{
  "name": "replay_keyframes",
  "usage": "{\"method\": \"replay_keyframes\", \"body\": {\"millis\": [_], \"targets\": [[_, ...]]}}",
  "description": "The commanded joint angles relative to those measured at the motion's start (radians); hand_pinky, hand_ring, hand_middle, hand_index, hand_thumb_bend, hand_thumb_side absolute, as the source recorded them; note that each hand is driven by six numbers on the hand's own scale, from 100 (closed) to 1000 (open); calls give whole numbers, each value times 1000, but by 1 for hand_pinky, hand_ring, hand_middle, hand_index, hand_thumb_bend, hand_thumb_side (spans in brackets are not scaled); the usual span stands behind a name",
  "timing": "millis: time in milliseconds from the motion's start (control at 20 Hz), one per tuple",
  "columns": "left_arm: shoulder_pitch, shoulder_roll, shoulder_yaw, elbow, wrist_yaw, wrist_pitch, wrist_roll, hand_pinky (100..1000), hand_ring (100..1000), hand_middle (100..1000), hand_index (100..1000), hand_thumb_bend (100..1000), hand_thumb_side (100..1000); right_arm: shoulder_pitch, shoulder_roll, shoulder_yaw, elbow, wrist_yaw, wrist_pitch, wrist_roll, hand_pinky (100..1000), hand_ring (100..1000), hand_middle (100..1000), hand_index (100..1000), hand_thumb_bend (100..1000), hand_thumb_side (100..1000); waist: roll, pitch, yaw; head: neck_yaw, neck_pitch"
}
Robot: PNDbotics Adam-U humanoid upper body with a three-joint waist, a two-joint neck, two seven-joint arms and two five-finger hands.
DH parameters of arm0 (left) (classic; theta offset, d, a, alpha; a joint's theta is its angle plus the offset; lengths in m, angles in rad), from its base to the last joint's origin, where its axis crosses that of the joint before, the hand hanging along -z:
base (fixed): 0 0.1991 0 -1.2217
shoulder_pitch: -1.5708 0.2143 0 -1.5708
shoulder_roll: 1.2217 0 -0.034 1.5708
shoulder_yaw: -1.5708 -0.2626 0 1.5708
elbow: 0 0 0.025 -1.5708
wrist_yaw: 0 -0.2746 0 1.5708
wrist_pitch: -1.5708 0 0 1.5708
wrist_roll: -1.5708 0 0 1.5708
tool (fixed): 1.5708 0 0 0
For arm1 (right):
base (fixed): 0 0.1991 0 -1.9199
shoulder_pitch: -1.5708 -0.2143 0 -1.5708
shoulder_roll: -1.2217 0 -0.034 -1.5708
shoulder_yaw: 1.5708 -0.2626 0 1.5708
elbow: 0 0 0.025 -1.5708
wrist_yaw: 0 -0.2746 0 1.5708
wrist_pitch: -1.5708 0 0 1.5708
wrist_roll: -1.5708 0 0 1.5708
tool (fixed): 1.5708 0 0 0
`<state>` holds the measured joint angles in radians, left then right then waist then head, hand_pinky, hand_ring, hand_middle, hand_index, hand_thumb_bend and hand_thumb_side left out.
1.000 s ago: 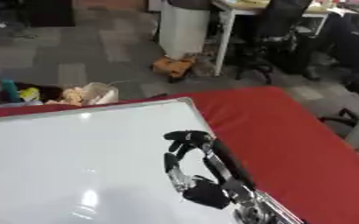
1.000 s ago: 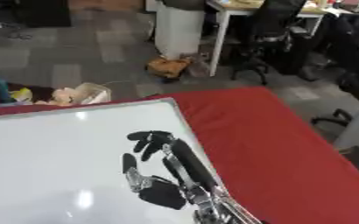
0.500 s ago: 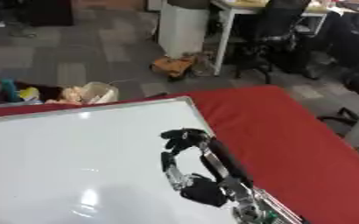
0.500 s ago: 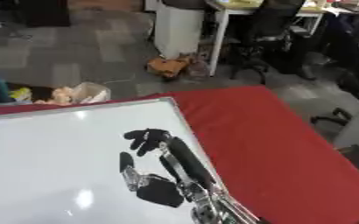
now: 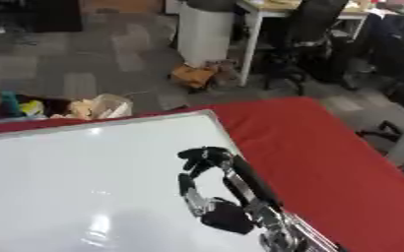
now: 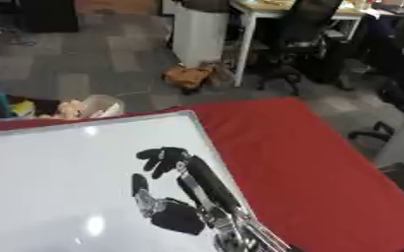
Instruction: Wipe the whiteboard clean with a brush.
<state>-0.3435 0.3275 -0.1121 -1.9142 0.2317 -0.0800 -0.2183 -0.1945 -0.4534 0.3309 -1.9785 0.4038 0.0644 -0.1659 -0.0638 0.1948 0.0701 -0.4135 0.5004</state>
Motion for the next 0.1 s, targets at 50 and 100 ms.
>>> {"method": "replay_keyframes", "body": {"millis": [50, 100], "targets": [[-8, 6, 11, -12, 4, -1, 1, 478, 535, 579, 1000, 267, 782, -10, -10, 0, -21, 6, 2, 6, 669, 578, 600, 813, 100, 692, 5, -16, 0, -3, 6], [-7, 6, 12, -12, 4, -1, 1, 478, 535, 579, 1000, 266, 783, -9, -11, 2, -21, 7, 2, 9, 669, 576, 599, 814, 100, 693, 5, -16, 0, -3, 6]]}}
